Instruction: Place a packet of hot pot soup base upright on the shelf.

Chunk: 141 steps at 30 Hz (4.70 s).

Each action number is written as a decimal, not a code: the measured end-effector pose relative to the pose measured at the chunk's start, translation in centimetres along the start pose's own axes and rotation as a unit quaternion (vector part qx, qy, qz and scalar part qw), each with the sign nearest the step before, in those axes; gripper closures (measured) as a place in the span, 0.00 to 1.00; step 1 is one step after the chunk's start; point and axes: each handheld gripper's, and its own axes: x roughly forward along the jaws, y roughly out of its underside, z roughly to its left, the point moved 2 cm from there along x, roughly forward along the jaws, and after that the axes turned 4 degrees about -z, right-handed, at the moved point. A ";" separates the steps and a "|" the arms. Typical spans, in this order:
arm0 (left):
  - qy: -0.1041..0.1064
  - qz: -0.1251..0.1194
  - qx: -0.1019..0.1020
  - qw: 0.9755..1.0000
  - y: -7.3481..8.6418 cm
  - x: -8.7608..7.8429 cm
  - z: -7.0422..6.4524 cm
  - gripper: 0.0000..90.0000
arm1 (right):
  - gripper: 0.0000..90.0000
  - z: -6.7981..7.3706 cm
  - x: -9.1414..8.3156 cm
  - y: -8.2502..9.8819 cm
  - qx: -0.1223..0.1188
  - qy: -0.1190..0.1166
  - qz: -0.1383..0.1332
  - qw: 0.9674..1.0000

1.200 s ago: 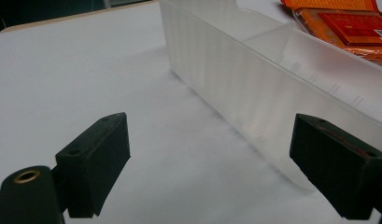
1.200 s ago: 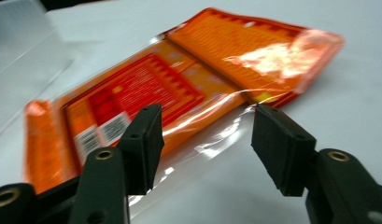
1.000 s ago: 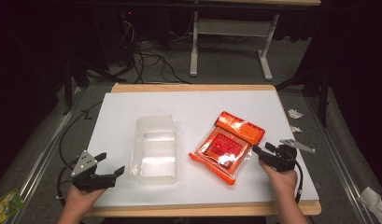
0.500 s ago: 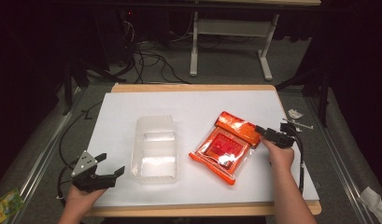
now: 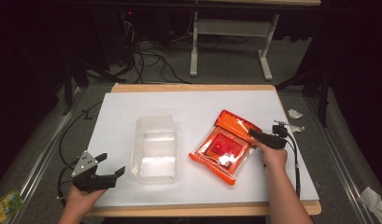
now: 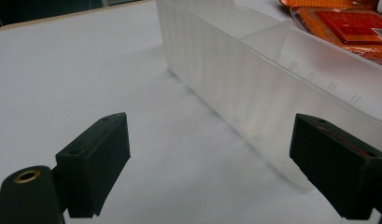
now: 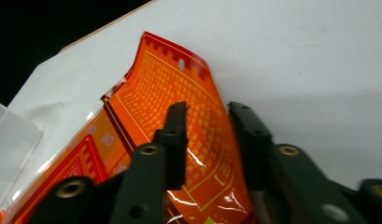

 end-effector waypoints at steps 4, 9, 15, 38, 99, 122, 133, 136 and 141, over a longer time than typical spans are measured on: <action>0.001 -0.005 0.001 1.000 -0.2 -0.1 -0.3 0.14 | 1.00 1.5 -1.0 0.3 -0.063 0.020 -0.026 0.998; 0.000 -0.010 -0.002 1.000 -0.4 -0.1 -0.6 0.14 | 1.00 3.4 -2.5 0.1 -0.105 0.019 -0.072 0.992; -0.005 -0.023 -0.001 1.000 -0.8 -0.5 -1.0 0.14 | 1.00 5.3 -4.3 -0.3 -0.138 0.020 -0.109 0.984; 0.011 -0.040 0.000 0.999 -1.5 -0.7 -1.6 0.16 | 1.00 15.1 -11.5 -0.2 -0.238 -0.074 -0.190 0.949; 0.185 -0.073 -0.038 0.979 -13.5 10.6 -12.3 0.30 | 1.00 20.1 -14.1 2.8 -0.309 -0.190 -0.193 0.912; 0.188 -0.093 -0.016 0.978 -13.8 11.7 -14.9 0.97 | 0.59 16.1 -14.0 3.2 -0.234 -0.170 -0.157 0.944; 0.188 -0.090 -0.002 0.978 -13.8 11.3 -14.9 0.96 | 0.43 14.9 -9.6 6.9 -0.226 -0.180 -0.031 0.957; 0.187 -0.090 0.004 0.978 -13.7 10.9 -15.0 0.95 | 0.54 15.1 -9.2 7.1 -0.225 -0.198 -0.026 0.954; 0.183 -0.089 0.013 0.979 -13.7 10.5 -15.0 0.94 | 0.62 15.5 -9.2 7.2 -0.230 -0.207 -0.019 0.951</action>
